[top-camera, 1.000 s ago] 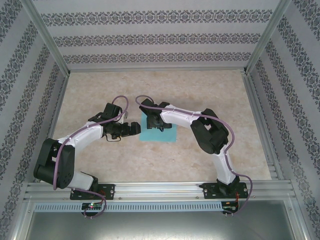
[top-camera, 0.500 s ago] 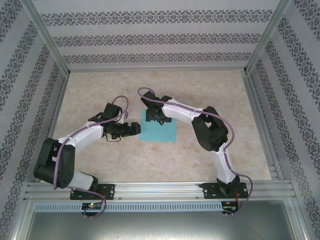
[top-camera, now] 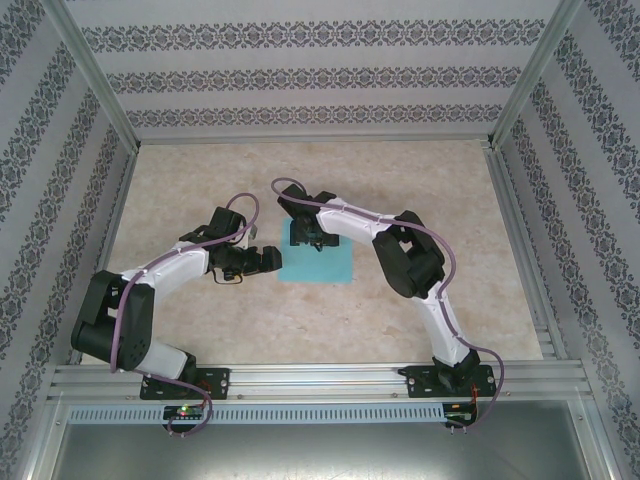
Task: Fold a paper plane with a square sheet of paper (pick it up from the middle)
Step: Fold the square sheet of paper in half at the center of the table.
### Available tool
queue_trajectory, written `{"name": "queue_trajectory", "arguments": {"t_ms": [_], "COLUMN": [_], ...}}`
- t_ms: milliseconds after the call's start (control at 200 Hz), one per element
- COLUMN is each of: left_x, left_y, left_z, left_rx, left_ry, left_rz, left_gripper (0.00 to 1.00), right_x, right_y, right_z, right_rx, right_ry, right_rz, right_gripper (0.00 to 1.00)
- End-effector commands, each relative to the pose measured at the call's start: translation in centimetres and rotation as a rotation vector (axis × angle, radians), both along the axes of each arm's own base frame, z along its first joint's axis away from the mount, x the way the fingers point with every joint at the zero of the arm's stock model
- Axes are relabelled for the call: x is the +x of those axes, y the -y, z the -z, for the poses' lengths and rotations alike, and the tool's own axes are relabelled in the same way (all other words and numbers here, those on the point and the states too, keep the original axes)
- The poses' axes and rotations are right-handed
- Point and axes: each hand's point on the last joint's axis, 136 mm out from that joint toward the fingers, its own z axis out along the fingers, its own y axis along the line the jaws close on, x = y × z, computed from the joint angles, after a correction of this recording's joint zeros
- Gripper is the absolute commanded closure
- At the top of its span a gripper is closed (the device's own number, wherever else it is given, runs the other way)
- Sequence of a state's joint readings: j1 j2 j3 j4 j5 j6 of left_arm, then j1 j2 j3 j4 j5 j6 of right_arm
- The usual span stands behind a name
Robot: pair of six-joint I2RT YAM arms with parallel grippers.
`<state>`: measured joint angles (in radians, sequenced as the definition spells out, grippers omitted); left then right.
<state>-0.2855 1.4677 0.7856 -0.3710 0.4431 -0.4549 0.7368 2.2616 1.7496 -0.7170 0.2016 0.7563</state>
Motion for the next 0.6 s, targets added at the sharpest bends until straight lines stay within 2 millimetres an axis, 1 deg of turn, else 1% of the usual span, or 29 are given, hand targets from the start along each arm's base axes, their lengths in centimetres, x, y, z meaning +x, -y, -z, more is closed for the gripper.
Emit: {"name": "queue_trajectory", "arguments": {"t_ms": [0,105,205,330,425,595], "left_x": [1.3,1.3,1.2,1.2,1.3,1.2], "left_y": [0.2,0.2,0.2,0.3,0.4,0.4], "left_z": [-0.8,-0.6,-0.4,-0.2,-0.1,0.0], "left_rx": [-0.020,-0.019,-0.018,-0.021,-0.023,-0.023], "left_ry": [0.041,0.037,0.030,0.023,0.019,0.012], "left_rz": [0.011,0.012,0.012,0.014,0.016,0.015], "left_gripper": [0.00,0.00,0.00,0.00,0.00,0.00], "right_x": [-1.1,-1.3,-1.3,-1.1,-1.1,-0.7], "right_y": [1.0,0.9,0.9,0.7,0.7,0.5], "right_z": [2.9,3.6,3.5,2.9,2.6,0.9], "right_rx": [-0.057,-0.041,-0.035,-0.027,-0.025,-0.007], "right_ry": [-0.071,-0.085,-0.084,-0.068,-0.059,-0.007], "right_rz": [0.013,0.017,0.017,0.010,0.004,-0.003], "right_gripper": [0.22,0.25,0.27,0.29,0.34,0.41]}}
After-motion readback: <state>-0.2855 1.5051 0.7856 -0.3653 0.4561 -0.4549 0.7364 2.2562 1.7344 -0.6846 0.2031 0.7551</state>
